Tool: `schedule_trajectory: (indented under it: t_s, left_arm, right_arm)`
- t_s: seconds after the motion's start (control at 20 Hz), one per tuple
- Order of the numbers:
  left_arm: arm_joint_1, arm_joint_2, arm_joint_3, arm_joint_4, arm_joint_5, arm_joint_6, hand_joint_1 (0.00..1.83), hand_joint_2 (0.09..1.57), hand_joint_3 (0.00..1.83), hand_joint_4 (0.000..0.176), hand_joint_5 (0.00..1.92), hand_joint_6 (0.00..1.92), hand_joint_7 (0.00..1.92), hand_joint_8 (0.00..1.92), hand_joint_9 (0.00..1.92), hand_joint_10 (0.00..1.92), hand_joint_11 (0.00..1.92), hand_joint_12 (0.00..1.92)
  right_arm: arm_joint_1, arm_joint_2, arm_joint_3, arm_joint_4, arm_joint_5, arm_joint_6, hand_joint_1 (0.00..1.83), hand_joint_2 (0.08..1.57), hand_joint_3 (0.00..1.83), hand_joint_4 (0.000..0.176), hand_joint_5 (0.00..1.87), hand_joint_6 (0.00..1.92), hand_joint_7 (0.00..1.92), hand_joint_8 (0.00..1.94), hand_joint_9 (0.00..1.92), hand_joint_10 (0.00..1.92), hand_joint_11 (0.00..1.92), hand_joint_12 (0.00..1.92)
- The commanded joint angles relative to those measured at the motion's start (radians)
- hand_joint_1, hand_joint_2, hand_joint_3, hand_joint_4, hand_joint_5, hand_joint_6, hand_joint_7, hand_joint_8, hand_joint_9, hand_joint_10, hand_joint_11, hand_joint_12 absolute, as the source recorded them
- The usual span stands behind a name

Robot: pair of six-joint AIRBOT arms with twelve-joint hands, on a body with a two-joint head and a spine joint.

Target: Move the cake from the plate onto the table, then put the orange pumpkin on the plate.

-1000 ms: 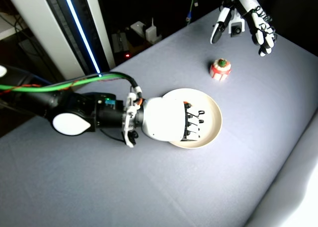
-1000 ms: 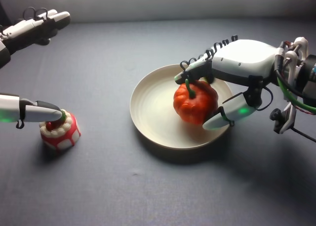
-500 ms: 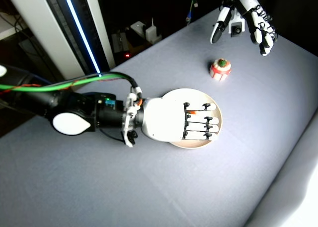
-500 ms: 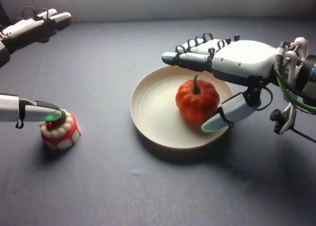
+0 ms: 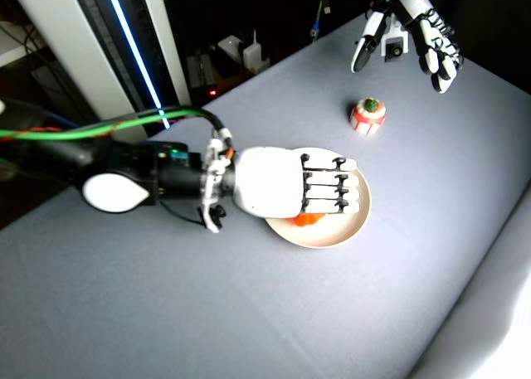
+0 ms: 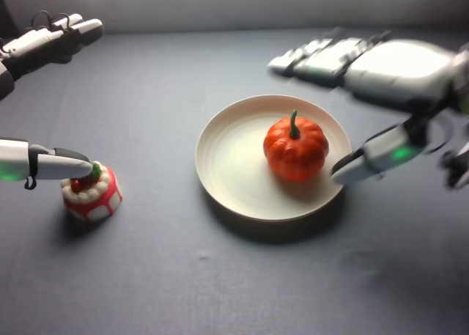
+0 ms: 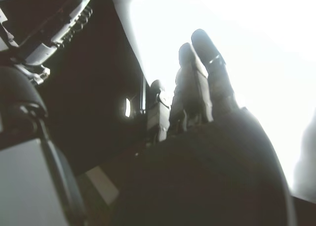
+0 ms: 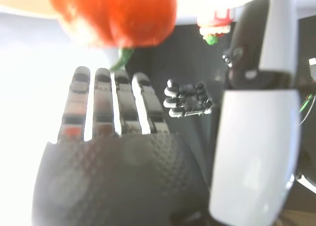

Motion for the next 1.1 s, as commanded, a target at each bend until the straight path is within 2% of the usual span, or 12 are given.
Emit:
schedule_trajectory:
  t_s: [0.0,0.05,0.15,0.2,0.25,0.35,0.5,0.6,0.65,0.8,0.85,1.05]
  left_arm:
    - [0.003,0.006,-0.002,-0.045,-0.114,-0.004,0.98,0.84,0.0,0.138,0.13,0.0,0.01,0.0,0.22,0.0,0.0,0.68]
    - [0.015,0.01,-0.006,-0.054,-0.119,-0.004,0.98,0.84,0.0,0.127,0.13,0.0,0.02,0.0,0.25,0.02,0.0,0.67]
    - [0.041,0.019,-0.013,-0.07,-0.13,-0.004,0.97,0.84,0.0,0.068,0.09,0.0,0.0,0.0,0.23,0.0,0.0,0.67]
    - [0.048,0.023,-0.016,-0.077,-0.133,-0.004,0.93,0.82,0.0,0.044,0.08,0.0,0.0,0.0,0.18,0.0,0.0,0.67]
    - [0.056,0.026,-0.019,-0.084,-0.137,-0.004,0.92,0.82,0.0,0.021,0.08,0.0,0.0,0.0,0.15,0.0,0.0,0.7]
    - [0.075,0.031,-0.027,-0.106,-0.156,-0.004,0.96,0.82,0.0,0.045,0.08,0.0,0.0,0.0,0.14,0.01,0.0,0.69]
    - [0.123,0.055,-0.047,-0.154,-0.194,-0.004,0.98,0.8,0.0,0.067,0.08,0.0,0.0,0.0,0.16,0.01,0.0,0.58]
    - [0.17,0.069,-0.062,-0.205,-0.241,-0.004,0.96,0.78,0.0,0.094,0.07,0.0,0.0,0.0,0.19,0.02,0.0,0.49]
    - [0.191,0.074,-0.067,-0.227,-0.26,-0.004,0.96,0.78,0.0,0.083,0.07,0.0,0.0,0.0,0.16,0.01,0.0,0.37]
    - [0.309,0.1,-0.099,-0.336,-0.373,-0.004,0.98,0.8,0.0,0.062,0.05,0.0,0.0,0.0,0.07,0.01,0.0,0.04]
    - [0.332,0.106,-0.108,-0.356,-0.394,-0.004,0.98,0.82,0.01,0.051,0.03,0.0,0.0,0.0,0.05,0.01,0.0,0.01]
    - [0.374,0.106,-0.121,-0.403,-0.442,-0.004,0.95,0.85,0.02,0.085,0.03,0.0,0.0,0.0,0.0,0.0,0.0,0.0]
  right_arm:
    - [0.022,0.02,-0.021,0.02,0.112,-0.016,0.84,0.75,0.0,0.104,0.0,0.0,0.0,0.0,0.0,0.0,0.0,0.0]
    - [0.041,0.043,-0.044,0.02,0.113,-0.04,0.77,0.78,0.0,0.127,0.0,0.0,0.0,0.0,0.0,0.0,0.0,0.0]
    - [0.064,0.096,-0.086,0.024,0.112,-0.084,0.82,0.77,0.0,0.119,0.0,0.0,0.0,0.0,0.0,0.0,0.0,0.43]
    - [0.069,0.111,-0.095,0.027,0.113,-0.089,0.88,0.78,0.0,0.104,0.0,0.0,0.0,0.0,0.0,0.0,0.0,0.33]
    - [0.072,0.14,-0.111,0.027,0.114,-0.094,0.91,0.76,0.0,0.135,0.04,0.01,0.0,0.0,0.0,0.0,0.0,0.07]
    - [0.072,0.179,-0.138,0.054,0.114,-0.13,0.97,0.76,0.0,0.137,0.08,0.01,0.0,0.0,0.0,0.0,0.0,0.0]
    - [0.072,0.231,-0.17,0.076,0.113,-0.17,1.0,0.78,0.01,0.043,0.07,0.01,0.0,0.0,0.0,0.0,0.0,0.0]
    - [0.067,0.287,-0.202,0.103,0.111,-0.196,1.17,0.81,0.02,0.023,0.07,0.0,0.0,0.0,0.0,0.0,0.0,0.0]
    - [0.062,0.306,-0.211,0.11,0.11,-0.202,1.18,0.81,0.01,0.013,0.09,0.01,0.01,0.0,0.0,0.0,0.01,0.0]
    - [0.022,0.365,-0.243,0.232,0.099,-0.321,1.12,0.82,0.01,0.032,0.12,0.01,0.06,0.02,0.01,0.0,0.03,0.02]
    - [0.008,0.375,-0.246,0.25,0.101,-0.322,1.11,0.82,0.01,0.017,0.12,0.01,0.08,0.02,0.02,0.01,0.05,0.03]
    - [-0.009,0.413,-0.276,0.264,0.11,-0.328,1.03,0.84,0.01,0.011,0.11,0.0,0.01,0.0,0.0,0.0,0.08,0.05]
